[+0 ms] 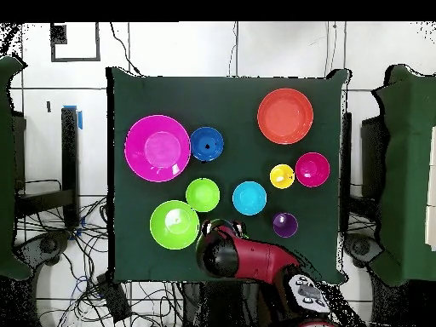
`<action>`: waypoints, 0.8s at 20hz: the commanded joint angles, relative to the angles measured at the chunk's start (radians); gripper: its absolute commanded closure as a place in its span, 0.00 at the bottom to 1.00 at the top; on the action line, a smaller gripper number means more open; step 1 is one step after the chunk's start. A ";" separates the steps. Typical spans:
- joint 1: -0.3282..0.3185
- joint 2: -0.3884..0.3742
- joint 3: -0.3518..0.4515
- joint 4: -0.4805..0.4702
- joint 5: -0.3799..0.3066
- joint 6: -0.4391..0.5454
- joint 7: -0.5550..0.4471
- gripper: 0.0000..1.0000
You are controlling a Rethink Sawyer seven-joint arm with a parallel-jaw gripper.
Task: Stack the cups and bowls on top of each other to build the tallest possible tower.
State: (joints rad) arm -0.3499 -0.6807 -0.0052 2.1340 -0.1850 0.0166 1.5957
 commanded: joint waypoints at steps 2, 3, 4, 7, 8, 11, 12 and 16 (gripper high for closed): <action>0.020 -0.082 0.069 0.002 0.018 0.185 0.105 0.00; 0.018 -0.079 0.072 -0.001 0.016 0.184 0.106 0.00; 0.016 -0.073 0.074 -0.006 0.013 0.181 0.106 0.00; 0.014 -0.068 0.077 -0.031 0.012 0.197 0.102 0.00; 0.009 -0.071 0.086 -0.048 0.015 0.223 0.090 0.00; -0.004 -0.078 0.108 -0.091 0.022 0.288 0.061 0.00; -0.009 -0.080 0.114 -0.095 0.024 0.296 0.059 0.00; -0.022 -0.064 0.129 -0.112 0.022 0.279 0.072 0.00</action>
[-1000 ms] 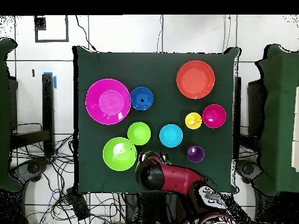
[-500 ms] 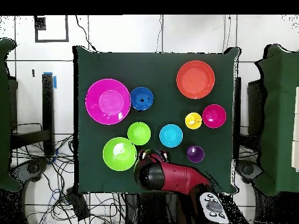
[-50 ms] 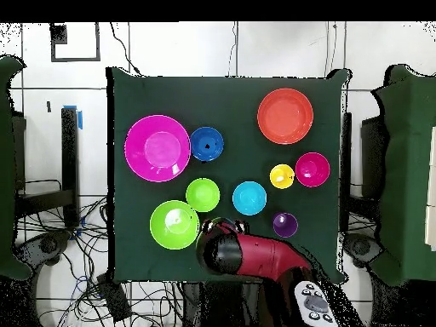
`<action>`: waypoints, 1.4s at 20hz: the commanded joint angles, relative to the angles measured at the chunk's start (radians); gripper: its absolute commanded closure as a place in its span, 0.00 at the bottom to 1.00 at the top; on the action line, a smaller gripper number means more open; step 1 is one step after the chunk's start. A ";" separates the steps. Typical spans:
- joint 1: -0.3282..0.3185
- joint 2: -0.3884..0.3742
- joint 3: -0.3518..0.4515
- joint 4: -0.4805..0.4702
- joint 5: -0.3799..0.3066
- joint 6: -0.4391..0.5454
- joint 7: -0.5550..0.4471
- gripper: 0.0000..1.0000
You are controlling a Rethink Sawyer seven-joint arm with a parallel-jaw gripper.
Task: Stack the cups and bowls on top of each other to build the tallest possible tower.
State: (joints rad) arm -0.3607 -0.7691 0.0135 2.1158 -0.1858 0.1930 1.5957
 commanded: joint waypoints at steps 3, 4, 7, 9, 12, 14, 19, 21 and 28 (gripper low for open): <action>-0.016 0.035 0.120 -0.109 0.021 0.106 0.071 0.00; -0.016 0.036 0.122 -0.117 0.019 0.111 0.068 0.00; -0.020 0.037 0.129 -0.137 0.021 0.135 0.061 0.00; -0.021 0.038 0.133 -0.152 0.022 0.148 0.057 0.00; -0.026 0.038 0.145 -0.170 0.024 0.168 0.049 0.00; -0.024 0.037 0.147 -0.179 0.025 0.178 0.048 0.00; -0.031 0.033 0.163 -0.209 0.031 0.216 0.040 0.00; -0.032 0.032 0.166 -0.221 0.034 0.235 0.038 0.00; -0.031 0.047 0.177 -0.277 0.035 0.285 0.038 0.00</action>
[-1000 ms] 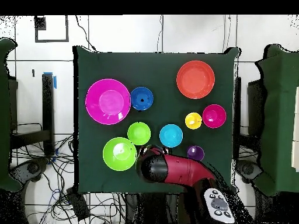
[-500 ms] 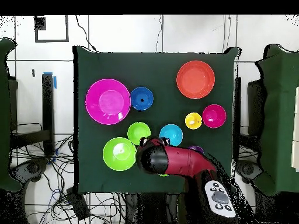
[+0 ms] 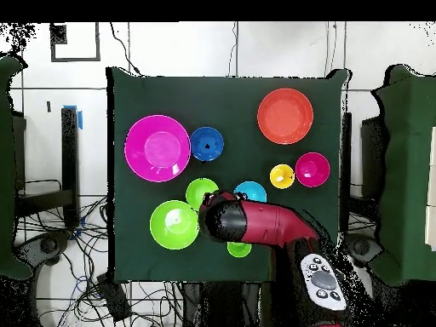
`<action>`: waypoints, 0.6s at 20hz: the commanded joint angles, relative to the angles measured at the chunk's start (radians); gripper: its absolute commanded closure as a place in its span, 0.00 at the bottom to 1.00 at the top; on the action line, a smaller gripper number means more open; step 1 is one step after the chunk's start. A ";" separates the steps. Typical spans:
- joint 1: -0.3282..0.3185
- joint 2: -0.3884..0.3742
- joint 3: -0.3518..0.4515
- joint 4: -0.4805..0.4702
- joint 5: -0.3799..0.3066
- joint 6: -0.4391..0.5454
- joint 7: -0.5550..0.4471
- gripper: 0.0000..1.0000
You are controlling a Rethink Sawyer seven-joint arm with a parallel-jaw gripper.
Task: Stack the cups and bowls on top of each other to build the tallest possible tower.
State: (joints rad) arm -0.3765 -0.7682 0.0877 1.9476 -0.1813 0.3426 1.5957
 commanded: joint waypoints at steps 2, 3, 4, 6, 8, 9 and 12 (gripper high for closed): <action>-0.017 0.053 0.109 -0.129 0.030 0.156 0.033 0.00; -0.017 0.053 0.110 -0.136 0.030 0.168 0.030 0.00; -0.019 0.054 0.113 -0.143 0.029 0.175 0.028 0.00; -0.021 0.059 0.115 -0.157 0.027 0.183 0.025 0.00; -0.027 0.070 0.123 -0.176 0.026 0.191 0.016 0.00; -0.030 0.073 0.128 -0.186 0.024 0.198 0.011 0.00; -0.031 0.078 0.132 -0.215 0.024 0.227 0.006 0.00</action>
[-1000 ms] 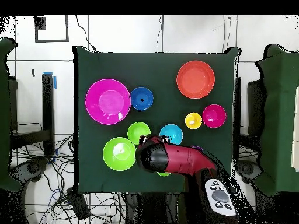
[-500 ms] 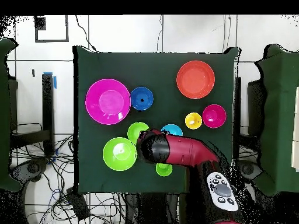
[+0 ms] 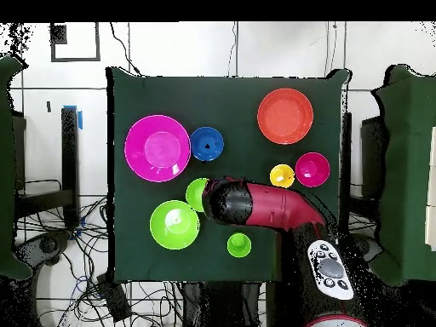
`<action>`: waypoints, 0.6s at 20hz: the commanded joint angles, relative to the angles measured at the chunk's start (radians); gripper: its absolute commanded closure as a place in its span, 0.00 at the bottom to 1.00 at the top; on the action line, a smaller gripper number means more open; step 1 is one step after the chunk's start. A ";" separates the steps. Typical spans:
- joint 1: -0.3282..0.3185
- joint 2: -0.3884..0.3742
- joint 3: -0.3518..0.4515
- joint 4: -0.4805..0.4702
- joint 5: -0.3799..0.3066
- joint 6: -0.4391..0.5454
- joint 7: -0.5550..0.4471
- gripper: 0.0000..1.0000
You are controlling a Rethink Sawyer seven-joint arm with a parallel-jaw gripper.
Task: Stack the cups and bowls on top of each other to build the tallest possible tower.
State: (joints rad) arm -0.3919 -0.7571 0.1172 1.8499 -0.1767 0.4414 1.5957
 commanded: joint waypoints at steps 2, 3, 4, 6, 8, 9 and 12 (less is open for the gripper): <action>-0.017 0.071 0.103 -0.144 0.021 0.153 0.008 0.00; -0.014 0.072 0.101 -0.150 0.021 0.157 0.015 0.00; -0.014 0.070 0.101 -0.156 0.021 0.166 0.016 0.00; -0.016 0.079 0.107 -0.180 0.018 0.183 0.006 0.00; -0.019 0.087 0.114 -0.202 0.018 0.203 -0.006 0.00; -0.017 0.089 0.113 -0.210 0.018 0.214 -0.004 0.00; -0.015 0.089 0.110 -0.212 0.020 0.217 0.004 0.00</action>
State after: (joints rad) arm -0.3991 -0.7497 0.1343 1.7230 -0.1672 0.5421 1.5957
